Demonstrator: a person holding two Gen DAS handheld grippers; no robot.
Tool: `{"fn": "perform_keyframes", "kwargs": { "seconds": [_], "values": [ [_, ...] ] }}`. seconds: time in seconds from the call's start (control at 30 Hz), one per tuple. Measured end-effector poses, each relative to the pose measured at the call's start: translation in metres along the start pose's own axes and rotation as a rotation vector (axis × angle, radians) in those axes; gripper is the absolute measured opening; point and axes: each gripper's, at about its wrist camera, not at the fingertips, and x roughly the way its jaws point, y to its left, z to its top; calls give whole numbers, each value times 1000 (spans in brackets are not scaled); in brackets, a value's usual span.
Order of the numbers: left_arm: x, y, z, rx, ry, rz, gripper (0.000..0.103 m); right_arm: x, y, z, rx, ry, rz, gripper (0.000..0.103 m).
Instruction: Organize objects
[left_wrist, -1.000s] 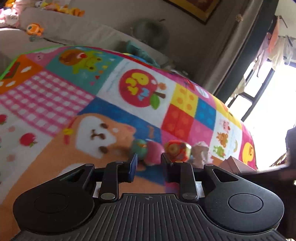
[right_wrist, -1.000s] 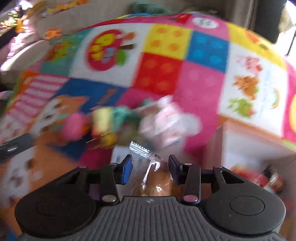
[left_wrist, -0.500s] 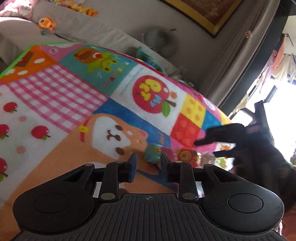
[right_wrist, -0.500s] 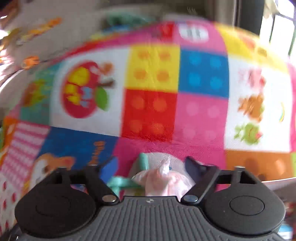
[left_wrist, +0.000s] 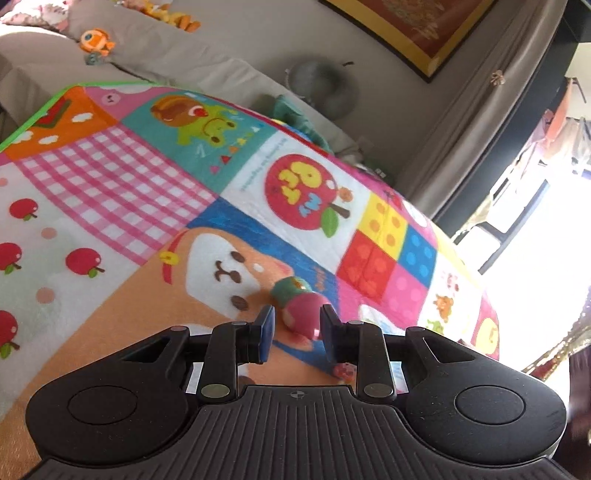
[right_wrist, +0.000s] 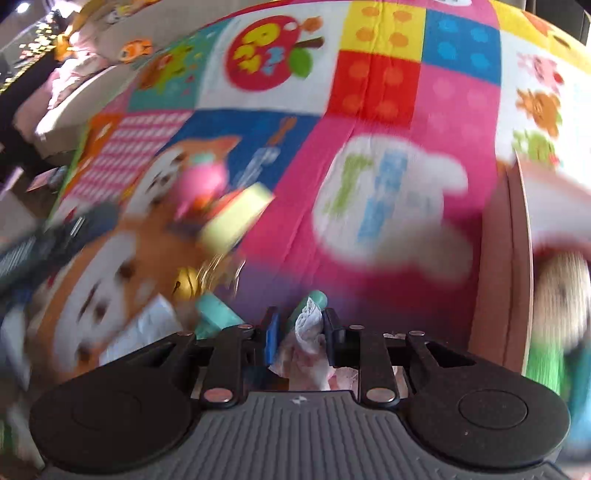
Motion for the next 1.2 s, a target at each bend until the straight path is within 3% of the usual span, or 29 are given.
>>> {"fn": "perform_keyframes", "kwargs": {
  "seconds": [0.07, 0.13, 0.2, 0.27, 0.33, 0.4, 0.57, 0.67, 0.77, 0.83, 1.0, 1.1, 1.2],
  "values": [
    [-14, -7, -2, 11, 0, -26, 29, -17, 4, -24, -18, -7, 7, 25],
    [-31, -15, -8, 51, 12, -45, 29, -44, 9, -47, -70, -94, -26, 28],
    [-49, -24, -18, 111, 40, -44, 29, -73, 10, -66, -131, -207, -67, 51],
    [-67, -34, -31, 184, 83, -48, 30, -99, 5, -82, -135, -295, -81, 64],
    [-81, -47, -47, 260, 153, -82, 30, -117, -8, -97, -108, -343, -80, 67],
    [-90, -61, -67, 310, 236, -132, 30, -123, -23, -112, -66, -365, -113, 77],
    [-91, -86, -106, 219, 409, -201, 30, -111, -55, -152, 41, -353, -234, 78],
    [-90, -102, -115, 205, 410, -197, 30, -114, -72, -171, 112, -379, -250, 78],
    [-76, -111, -118, 172, 411, -165, 30, -126, -90, -177, 147, -466, -336, 78],
    [-64, -109, -118, 173, 399, -125, 35, -132, -108, -175, 203, -493, -348, 78],
    [-41, -99, -99, 248, 379, -9, 45, -138, -129, -182, 274, -504, -271, 78],
    [-48, -101, -89, 376, 403, 53, 40, -129, -124, -192, 255, -466, -238, 82],
    [-62, -106, -95, 508, 461, 65, 40, -114, -114, -200, 233, -416, -209, 84]
  ]
}}
